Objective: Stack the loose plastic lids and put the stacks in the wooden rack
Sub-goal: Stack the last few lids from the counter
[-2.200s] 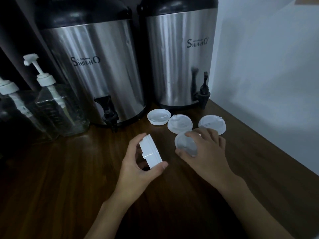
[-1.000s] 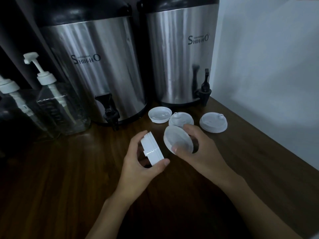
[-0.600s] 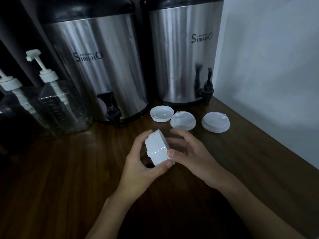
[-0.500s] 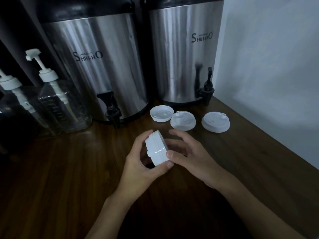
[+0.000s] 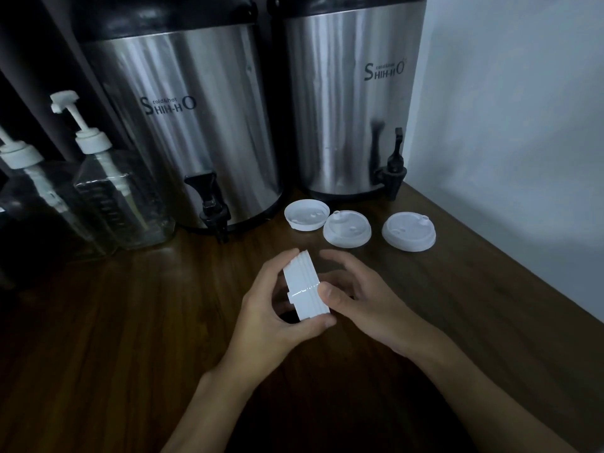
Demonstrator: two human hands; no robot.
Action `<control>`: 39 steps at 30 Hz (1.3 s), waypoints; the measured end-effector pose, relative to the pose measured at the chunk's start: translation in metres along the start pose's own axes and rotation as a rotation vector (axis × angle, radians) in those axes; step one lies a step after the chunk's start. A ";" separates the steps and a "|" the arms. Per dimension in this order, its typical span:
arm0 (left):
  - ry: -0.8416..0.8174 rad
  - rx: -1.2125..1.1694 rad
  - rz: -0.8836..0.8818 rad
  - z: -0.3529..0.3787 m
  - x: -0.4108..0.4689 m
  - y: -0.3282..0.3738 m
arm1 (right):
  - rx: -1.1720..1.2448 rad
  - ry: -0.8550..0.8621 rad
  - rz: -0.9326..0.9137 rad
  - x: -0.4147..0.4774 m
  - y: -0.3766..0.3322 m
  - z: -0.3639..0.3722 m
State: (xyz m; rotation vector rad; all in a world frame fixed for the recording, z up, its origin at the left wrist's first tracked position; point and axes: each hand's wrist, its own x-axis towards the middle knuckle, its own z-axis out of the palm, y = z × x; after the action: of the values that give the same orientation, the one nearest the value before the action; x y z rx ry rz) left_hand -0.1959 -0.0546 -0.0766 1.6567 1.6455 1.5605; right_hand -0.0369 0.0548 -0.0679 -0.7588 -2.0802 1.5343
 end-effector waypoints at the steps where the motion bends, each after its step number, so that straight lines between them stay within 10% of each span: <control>1: 0.000 0.002 0.000 0.000 0.000 0.000 | 0.011 -0.011 -0.006 0.000 0.000 0.000; 10: -0.012 0.040 -0.006 0.000 0.001 -0.004 | -0.025 0.002 -0.024 0.000 -0.001 -0.002; 16: 0.005 0.008 -0.067 -0.001 0.001 -0.003 | -0.682 0.706 -0.016 0.005 0.017 -0.037; 20: 0.010 0.020 -0.061 -0.001 0.001 -0.004 | -0.840 0.568 0.211 0.007 0.027 -0.049; 39: 0.007 0.030 -0.066 -0.002 0.001 -0.005 | -0.810 0.496 0.168 0.006 0.030 -0.039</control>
State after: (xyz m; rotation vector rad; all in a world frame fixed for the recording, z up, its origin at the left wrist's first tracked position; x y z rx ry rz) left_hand -0.1998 -0.0530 -0.0795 1.5972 1.7172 1.5189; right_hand -0.0110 0.0935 -0.0858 -1.4428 -2.2300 0.4170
